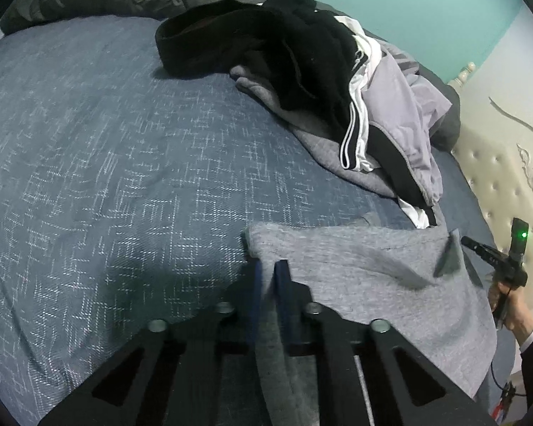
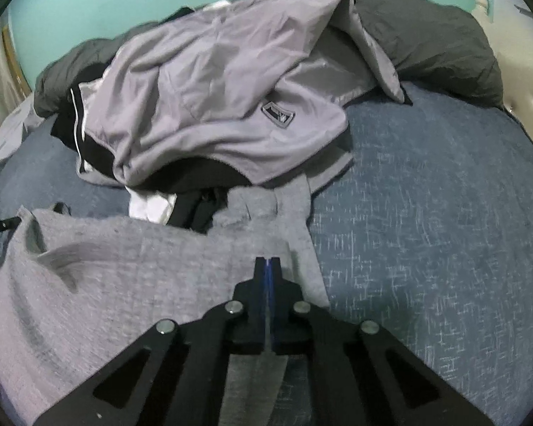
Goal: Fold clothes
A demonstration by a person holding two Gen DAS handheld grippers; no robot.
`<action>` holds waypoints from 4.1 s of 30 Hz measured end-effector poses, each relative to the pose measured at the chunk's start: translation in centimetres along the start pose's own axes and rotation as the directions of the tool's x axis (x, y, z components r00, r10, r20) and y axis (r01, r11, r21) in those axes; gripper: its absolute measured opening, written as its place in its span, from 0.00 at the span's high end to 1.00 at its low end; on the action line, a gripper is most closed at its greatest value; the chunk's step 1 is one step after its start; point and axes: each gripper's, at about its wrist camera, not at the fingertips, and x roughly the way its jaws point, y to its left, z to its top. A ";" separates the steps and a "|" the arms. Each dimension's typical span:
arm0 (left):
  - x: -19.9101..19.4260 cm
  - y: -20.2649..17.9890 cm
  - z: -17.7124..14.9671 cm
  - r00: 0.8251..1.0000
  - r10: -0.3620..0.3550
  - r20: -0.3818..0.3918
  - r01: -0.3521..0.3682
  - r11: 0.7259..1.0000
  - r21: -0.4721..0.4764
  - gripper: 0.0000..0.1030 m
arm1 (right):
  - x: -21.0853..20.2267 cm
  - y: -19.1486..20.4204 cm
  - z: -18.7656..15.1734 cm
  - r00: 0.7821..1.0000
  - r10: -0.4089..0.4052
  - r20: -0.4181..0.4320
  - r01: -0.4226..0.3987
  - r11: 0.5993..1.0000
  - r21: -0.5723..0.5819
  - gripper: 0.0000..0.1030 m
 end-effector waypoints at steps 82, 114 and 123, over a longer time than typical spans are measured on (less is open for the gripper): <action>-13.0 -2.6 -16.4 0.980 -0.105 -0.170 0.092 0.992 -0.088 0.80 | -13.2 -1.9 -18.1 0.948 0.297 -0.116 -0.244 0.910 0.336 0.69; -11.1 -4.3 -18.4 0.983 -0.042 -0.179 0.046 0.999 0.016 0.96 | -16.8 -0.8 -18.1 0.985 0.171 -0.020 -0.167 0.977 0.128 0.98; -11.3 -3.8 -18.2 0.983 -0.034 -0.180 0.036 0.999 0.011 0.96 | -18.2 -1.3 -17.9 0.989 0.142 -0.033 -0.139 0.988 0.072 0.99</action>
